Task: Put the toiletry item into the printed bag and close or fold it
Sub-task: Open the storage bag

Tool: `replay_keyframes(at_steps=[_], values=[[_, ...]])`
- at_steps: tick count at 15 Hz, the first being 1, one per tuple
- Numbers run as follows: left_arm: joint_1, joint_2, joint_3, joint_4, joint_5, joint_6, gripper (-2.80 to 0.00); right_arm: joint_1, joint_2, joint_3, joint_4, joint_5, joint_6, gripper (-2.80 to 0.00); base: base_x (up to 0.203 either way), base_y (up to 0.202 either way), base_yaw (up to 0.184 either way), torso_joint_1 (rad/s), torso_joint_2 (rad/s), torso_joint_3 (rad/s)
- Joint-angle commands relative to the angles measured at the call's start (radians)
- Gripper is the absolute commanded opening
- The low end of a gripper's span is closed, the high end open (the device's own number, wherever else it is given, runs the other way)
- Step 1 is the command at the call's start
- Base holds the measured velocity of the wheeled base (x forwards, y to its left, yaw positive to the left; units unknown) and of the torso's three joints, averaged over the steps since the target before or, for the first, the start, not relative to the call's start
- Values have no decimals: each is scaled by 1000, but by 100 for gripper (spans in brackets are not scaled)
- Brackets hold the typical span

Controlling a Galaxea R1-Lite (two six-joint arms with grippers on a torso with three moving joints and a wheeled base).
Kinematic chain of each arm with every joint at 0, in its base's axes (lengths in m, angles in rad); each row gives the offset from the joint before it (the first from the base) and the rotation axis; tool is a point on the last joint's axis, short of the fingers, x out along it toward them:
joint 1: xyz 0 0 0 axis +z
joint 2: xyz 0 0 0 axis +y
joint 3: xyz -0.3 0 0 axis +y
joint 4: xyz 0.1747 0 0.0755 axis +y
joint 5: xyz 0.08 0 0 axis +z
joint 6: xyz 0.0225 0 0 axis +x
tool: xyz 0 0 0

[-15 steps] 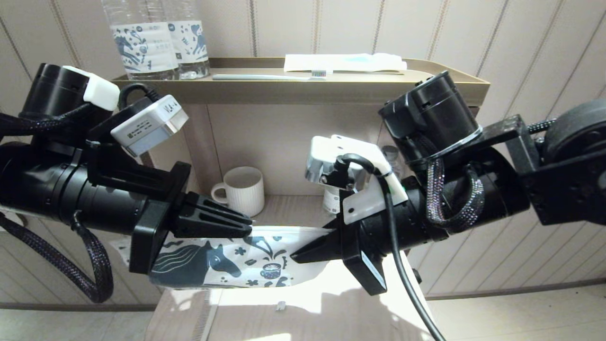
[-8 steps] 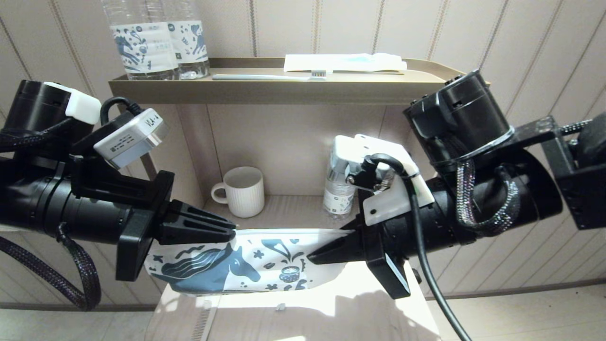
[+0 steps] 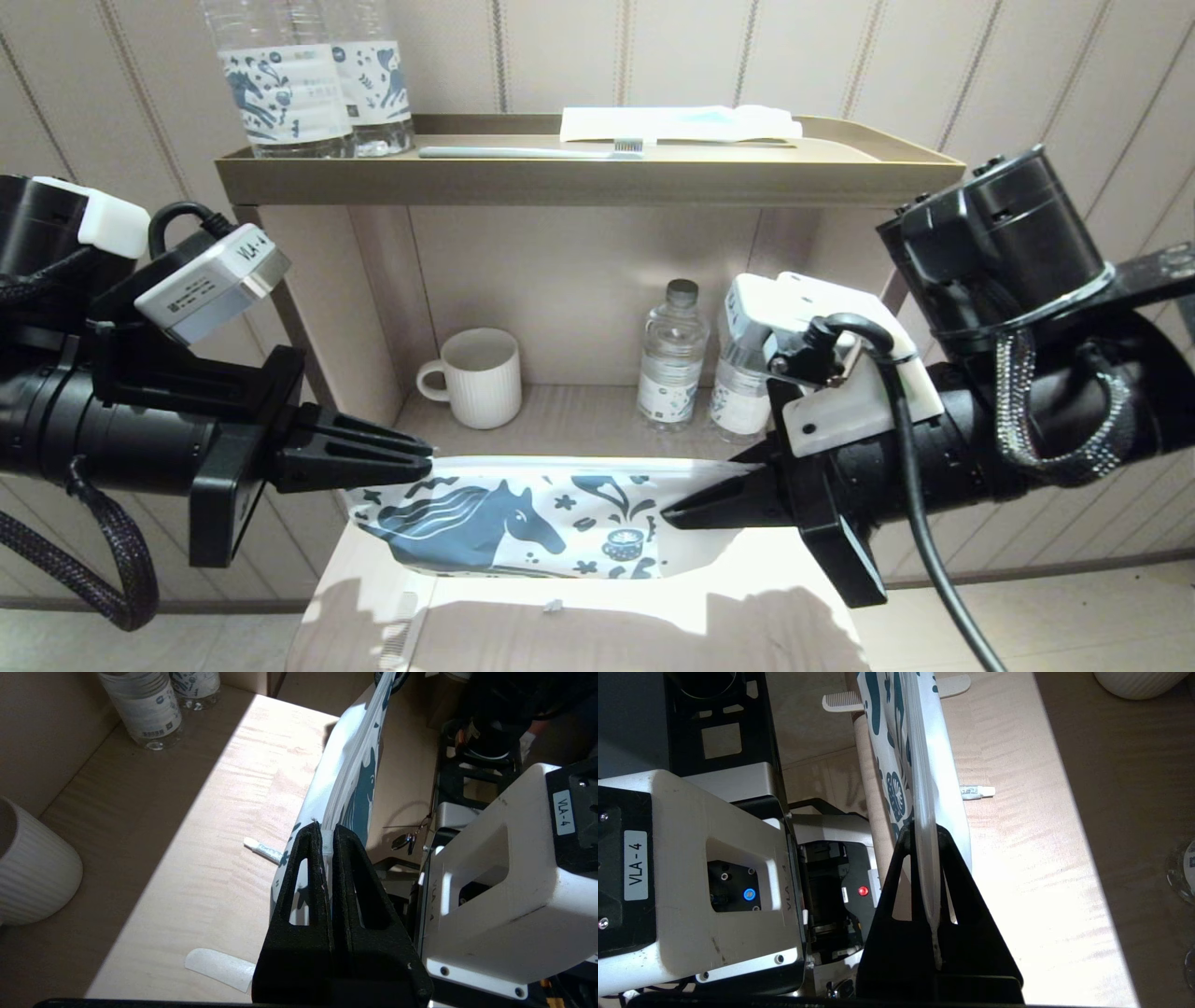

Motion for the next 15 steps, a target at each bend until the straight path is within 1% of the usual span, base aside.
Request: replay_keyframes(at_steps=[1,4,8,13,15], values=[[8,-7,7,2,-5,3,-280,-10,-28,18,2,3,-3,-280,0,0,0,0,0,0],[30,-21,24,-4,-7,3,-280,-27,-43,41,2,4,-6,-280,0,0,0,0,0,0],[47,-32,37,-5,-7,3,-280,-27,-46,54,2,4,-7,-280,0,0,0,0,0,0],[47,-20,35,-4,-7,-7,-280,-26,-35,55,1,4,-6,-280,0,0,0,0,0,0],[45,-18,47,-5,-4,5,-280,-24,-31,53,0,6,-5,-280,0,0,0,0,0,0]])
